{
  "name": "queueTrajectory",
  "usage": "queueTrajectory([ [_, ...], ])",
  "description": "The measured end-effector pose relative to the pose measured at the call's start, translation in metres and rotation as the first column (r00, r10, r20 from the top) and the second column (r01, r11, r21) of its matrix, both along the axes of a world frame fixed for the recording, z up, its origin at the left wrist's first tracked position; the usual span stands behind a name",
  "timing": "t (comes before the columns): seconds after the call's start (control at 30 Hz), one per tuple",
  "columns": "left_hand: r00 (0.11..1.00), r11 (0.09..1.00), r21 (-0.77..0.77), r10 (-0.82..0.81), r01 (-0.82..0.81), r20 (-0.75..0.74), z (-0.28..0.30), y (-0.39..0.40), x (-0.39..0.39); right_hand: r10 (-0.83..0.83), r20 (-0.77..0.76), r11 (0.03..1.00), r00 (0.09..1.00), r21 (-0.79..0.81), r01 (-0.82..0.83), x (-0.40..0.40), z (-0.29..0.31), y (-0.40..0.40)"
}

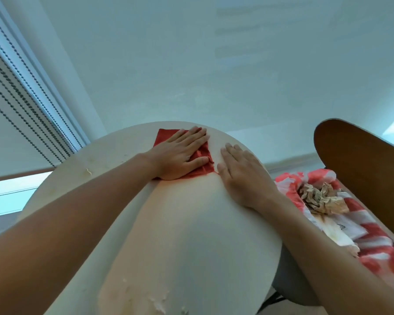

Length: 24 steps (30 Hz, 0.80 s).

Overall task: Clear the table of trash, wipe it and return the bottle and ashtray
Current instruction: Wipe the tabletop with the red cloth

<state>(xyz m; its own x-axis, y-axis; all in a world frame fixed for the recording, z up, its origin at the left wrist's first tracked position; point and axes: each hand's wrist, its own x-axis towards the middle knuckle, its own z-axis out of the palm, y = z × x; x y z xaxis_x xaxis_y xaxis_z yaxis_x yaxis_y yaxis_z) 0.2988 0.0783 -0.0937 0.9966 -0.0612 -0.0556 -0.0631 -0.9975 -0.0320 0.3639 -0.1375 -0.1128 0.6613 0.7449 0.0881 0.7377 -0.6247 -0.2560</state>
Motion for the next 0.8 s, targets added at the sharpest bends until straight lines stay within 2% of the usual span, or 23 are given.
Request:
queueTrajectory([
  [0.2, 0.978, 0.976, -0.066, 0.208, -0.207, 0.014, -0.005, 0.011, -0.002, -0.016, -0.024, 1.000, 1.000, -0.008, 0.015, -0.004, 0.005, -0.002],
  [0.33, 0.904, 0.898, -0.108, 0.428, -0.426, -0.010, -0.006, 0.006, -0.019, -0.026, -0.052, 1.000, 0.998, -0.008, 0.026, -0.009, 0.008, -0.001],
  [0.43, 0.858, 0.849, -0.133, 0.514, -0.511, -0.017, -0.006, -0.003, -0.039, -0.064, -0.040, 0.998, 0.997, 0.023, 0.065, -0.012, 0.013, 0.006],
  [0.5, 0.849, 0.839, -0.145, 0.528, -0.524, -0.014, -0.007, -0.010, -0.055, -0.047, -0.047, 0.997, 0.998, 0.063, 0.050, -0.019, 0.019, 0.015],
  [0.63, 0.868, 0.860, -0.151, 0.496, -0.488, 0.020, -0.008, -0.024, -0.089, 0.128, -0.028, 0.990, 0.991, 0.056, -0.127, -0.040, 0.021, 0.041],
  [0.8, 0.939, 0.935, -0.123, 0.341, -0.334, 0.041, -0.009, -0.038, -0.136, 0.229, 0.017, 0.973, 0.973, 0.030, -0.229, -0.045, 0.015, 0.063],
])
